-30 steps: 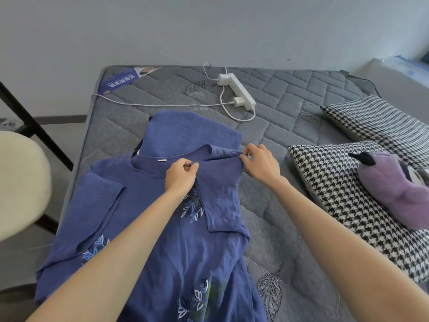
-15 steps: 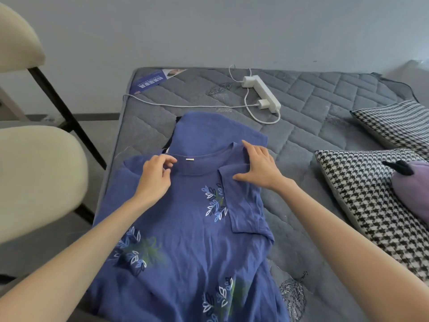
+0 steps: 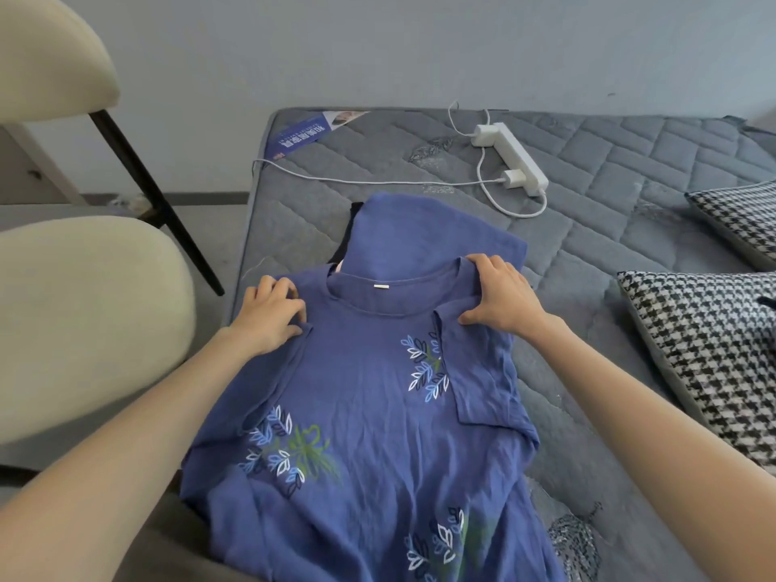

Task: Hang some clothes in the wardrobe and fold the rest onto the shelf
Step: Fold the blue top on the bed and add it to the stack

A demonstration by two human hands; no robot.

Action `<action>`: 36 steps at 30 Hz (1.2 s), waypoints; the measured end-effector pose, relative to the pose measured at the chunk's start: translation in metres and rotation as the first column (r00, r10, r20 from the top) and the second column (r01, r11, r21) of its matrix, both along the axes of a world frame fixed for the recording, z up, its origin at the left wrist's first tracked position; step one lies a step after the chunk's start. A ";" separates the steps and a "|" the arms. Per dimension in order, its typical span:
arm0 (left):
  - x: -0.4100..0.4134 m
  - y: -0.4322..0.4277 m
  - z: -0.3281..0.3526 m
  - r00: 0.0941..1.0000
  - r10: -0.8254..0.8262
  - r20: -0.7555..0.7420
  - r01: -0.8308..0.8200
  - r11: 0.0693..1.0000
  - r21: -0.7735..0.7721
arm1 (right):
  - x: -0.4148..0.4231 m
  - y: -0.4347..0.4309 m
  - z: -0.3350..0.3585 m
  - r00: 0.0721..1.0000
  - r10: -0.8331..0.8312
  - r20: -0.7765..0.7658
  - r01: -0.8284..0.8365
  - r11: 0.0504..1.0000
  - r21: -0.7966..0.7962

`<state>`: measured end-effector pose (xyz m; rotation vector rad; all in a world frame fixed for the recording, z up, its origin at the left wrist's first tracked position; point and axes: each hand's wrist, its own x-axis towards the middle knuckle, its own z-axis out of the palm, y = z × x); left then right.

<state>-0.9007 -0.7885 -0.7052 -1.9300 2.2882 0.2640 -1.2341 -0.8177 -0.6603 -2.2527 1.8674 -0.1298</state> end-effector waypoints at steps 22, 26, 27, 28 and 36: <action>0.014 -0.046 -0.009 0.980 0.085 -0.179 -0.073 0.995 0.072 | 0.004 -0.002 0.003 0.992 0.007 -0.130 -0.004 1.000 0.023; 0.017 -0.039 -0.003 0.969 0.059 -0.240 -0.046 0.997 0.059 | 0.004 0.003 0.011 0.989 0.061 -0.133 -0.060 0.998 0.010; 0.019 -0.038 0.000 0.964 0.059 -0.258 -0.050 0.998 0.043 | 0.004 0.006 0.014 0.990 0.062 -0.125 -0.061 0.998 0.007; 0.019 -0.035 0.005 0.961 0.062 -0.269 -0.058 0.998 0.021 | 0.004 0.008 0.017 0.992 0.055 -0.112 -0.055 0.998 0.007; 0.020 -0.022 0.073 0.943 0.057 -0.327 -0.123 0.975 -0.185 | -0.001 0.024 0.070 0.999 -0.022 -0.044 0.017 0.994 -0.108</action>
